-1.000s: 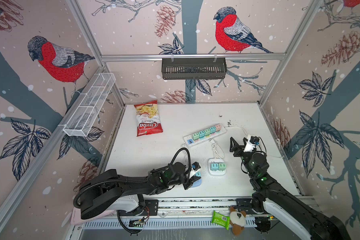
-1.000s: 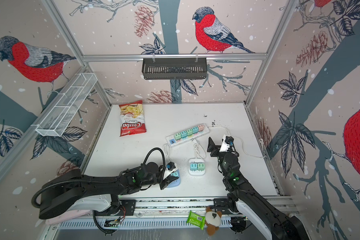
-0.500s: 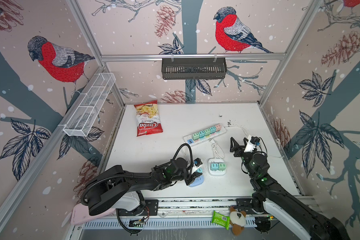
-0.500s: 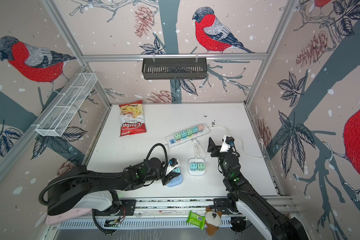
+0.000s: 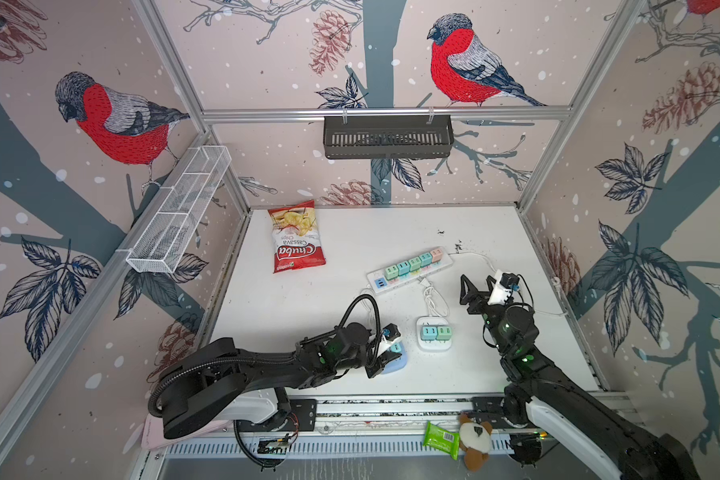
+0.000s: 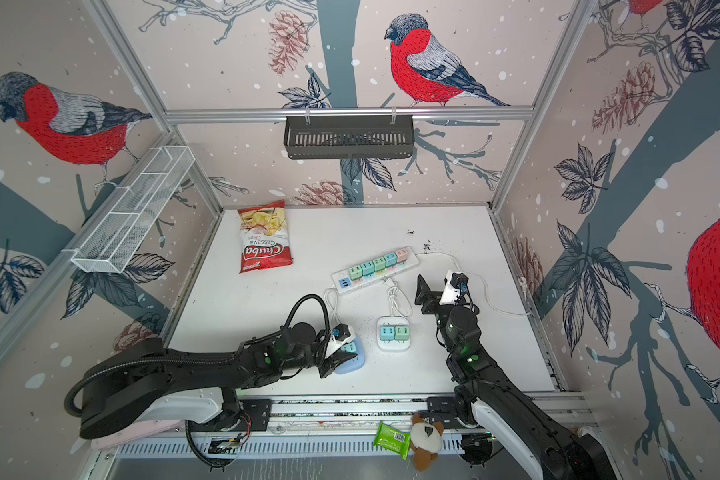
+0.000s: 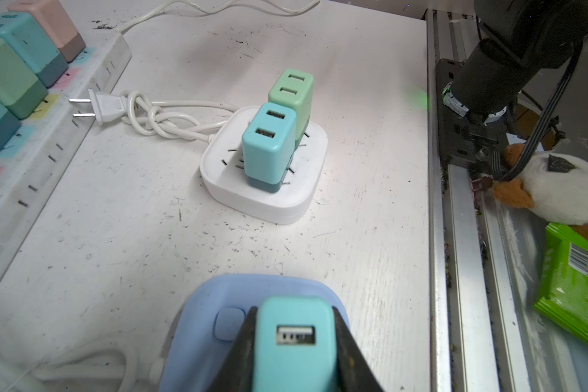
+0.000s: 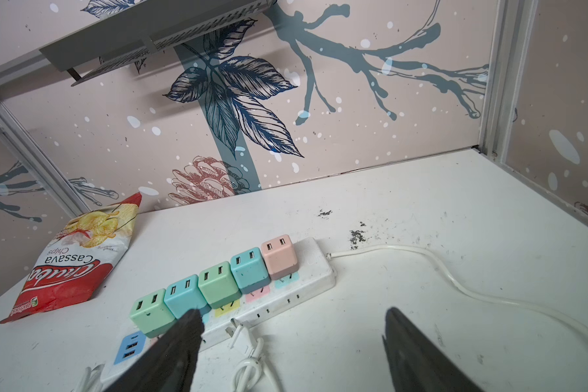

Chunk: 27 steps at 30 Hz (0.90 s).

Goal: Insert the plug
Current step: 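Press the teal adapter down into the blue socket with the left gripper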

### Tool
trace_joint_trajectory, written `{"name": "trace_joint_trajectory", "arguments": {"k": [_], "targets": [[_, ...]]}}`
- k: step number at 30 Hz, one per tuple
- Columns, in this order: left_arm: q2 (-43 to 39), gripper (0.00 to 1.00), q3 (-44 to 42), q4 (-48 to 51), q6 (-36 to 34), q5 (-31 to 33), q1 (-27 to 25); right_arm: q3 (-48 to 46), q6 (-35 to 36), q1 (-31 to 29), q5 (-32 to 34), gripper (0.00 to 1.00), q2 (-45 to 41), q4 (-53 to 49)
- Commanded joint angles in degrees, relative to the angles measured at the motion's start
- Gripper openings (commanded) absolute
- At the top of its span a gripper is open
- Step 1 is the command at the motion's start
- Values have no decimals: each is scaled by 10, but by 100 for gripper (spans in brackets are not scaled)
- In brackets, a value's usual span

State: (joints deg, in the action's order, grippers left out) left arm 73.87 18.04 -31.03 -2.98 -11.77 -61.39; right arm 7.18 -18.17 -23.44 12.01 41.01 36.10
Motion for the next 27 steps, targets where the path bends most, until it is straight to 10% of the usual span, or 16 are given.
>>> {"name": "trace_joint_trajectory", "arguments": {"k": [1,27], "targets": [[13,0,-2,2,-4,-11,-2,2,-6,1,-2,85,1,17],[84,0,12,-54,-4,14,-13,4,-7,11,-9,85,2,16]]}}
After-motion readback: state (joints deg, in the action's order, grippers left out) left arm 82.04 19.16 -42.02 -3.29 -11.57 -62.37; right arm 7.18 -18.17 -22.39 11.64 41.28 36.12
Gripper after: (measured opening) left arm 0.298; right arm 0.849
